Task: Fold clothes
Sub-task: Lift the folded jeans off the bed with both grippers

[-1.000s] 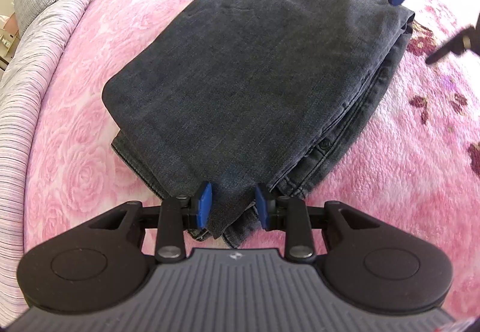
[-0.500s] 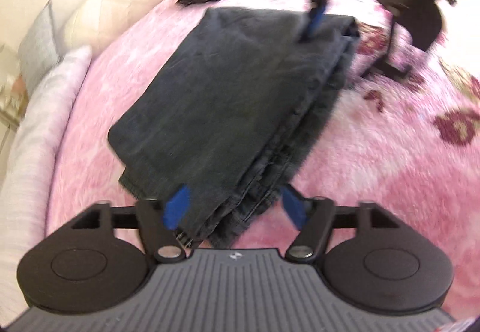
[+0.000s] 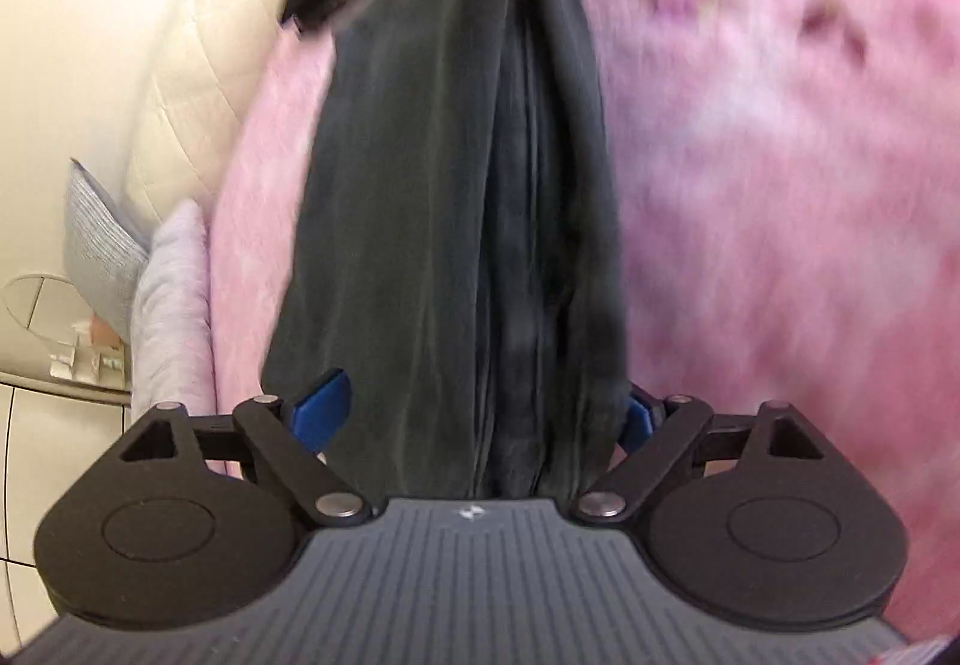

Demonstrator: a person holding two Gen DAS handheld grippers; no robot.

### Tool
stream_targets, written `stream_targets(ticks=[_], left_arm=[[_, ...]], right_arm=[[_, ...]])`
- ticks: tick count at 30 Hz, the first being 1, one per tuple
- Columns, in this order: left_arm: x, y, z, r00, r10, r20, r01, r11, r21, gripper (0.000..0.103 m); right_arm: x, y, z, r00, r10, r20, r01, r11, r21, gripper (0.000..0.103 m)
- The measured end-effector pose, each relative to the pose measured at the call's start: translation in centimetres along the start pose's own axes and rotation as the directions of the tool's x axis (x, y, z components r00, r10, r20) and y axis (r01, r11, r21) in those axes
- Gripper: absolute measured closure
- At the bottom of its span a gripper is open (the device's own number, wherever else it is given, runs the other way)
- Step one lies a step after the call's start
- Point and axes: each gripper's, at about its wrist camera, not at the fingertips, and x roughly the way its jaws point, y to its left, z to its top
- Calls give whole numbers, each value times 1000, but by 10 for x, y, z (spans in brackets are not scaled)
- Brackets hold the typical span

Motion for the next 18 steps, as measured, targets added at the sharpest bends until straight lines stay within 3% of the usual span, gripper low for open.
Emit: stream_targets(ticks=[1,4,5,6,7,9,13,17,18], left_arm=[[4,3,-3,1000,-21,-12,21,1000,-13,42],[7,9,-8,998,-63,-22,62,997,-38,58],[7,11,-8,997,-71,-17,70,996,-53,59],[6,15,-9,996,-84,-13,83,993,-84,61],[6,20,-10,995,-100,-8,98,988,-115,62],[6,29,-12,992,-125,6,125,980,-155,63],[4,44,-16,985,-167,35,171,963,-210,64],[-1,44,-13,985,-170,36,174,963,-204,63],[-2,43,-13,985,-168,34,172,964,-202,63]], right_arm=[[1,3,-1,1000,0,-3,0,1000,2,81],[6,19,0,1000,-21,-12,21,1000,-5,76],[8,23,1,999,-33,-15,33,999,-9,70],[11,27,2,998,-51,-19,51,999,-14,57],[13,34,2,997,-69,-18,69,997,-23,52],[18,47,7,996,-85,7,86,995,-59,31],[40,65,16,994,-104,19,106,979,-174,30],[62,45,4,984,-166,-63,150,967,-205,47],[67,37,0,980,-180,-86,159,966,-203,46]])
